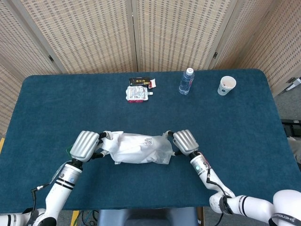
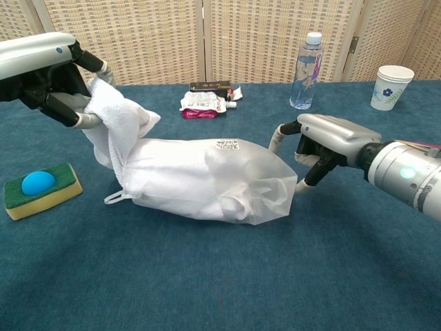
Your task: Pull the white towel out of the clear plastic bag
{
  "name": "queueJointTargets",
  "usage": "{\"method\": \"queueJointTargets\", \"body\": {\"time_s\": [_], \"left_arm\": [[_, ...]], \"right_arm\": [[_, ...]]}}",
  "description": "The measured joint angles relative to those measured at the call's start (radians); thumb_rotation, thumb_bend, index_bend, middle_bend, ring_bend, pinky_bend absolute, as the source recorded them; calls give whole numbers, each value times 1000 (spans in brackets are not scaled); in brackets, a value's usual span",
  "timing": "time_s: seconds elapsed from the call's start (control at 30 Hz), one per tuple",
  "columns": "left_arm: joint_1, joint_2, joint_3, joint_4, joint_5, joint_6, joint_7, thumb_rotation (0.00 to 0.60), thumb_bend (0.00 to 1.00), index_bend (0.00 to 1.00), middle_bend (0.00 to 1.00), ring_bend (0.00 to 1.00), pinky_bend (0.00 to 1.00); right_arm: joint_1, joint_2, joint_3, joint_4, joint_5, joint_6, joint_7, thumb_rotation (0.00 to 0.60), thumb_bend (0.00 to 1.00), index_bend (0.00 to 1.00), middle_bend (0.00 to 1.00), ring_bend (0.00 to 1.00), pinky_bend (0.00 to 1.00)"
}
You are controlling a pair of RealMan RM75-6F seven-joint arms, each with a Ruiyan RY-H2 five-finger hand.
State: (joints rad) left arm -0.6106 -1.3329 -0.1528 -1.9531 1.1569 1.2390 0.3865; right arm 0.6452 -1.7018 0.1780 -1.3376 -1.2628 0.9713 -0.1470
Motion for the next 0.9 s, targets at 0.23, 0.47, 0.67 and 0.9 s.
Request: {"method": "queueJointTargets", "body": {"time_s": [0.23, 0.47, 0.67, 0.9], "left_arm": [[10, 3, 4, 6, 7, -2, -7, 600, 454, 750, 1000, 1000, 1000], [18, 7, 5, 7, 10, -3, -11, 600, 453, 750, 1000, 1000, 1000], [27, 10, 5, 25, -3, -5, -13, 600, 454, 751, 1000, 1000, 1000], [48, 35, -10, 32, -49, -11, -73, 600, 453, 750, 1000, 1000, 1000]], "right_arm": [[17, -34, 6, 33, 20, -21, 2, 600, 301, 567, 1000, 1000, 1000], [17, -49, 1, 56, 18, -14, 8, 600, 457, 674, 1000, 1000, 1000], [4, -19, -8, 53, 20, -7, -2, 600, 491, 699, 1000, 1000, 1000], [-35, 67, -19, 28, 32, 20, -13, 600, 495, 702, 1000, 1000, 1000]]}}
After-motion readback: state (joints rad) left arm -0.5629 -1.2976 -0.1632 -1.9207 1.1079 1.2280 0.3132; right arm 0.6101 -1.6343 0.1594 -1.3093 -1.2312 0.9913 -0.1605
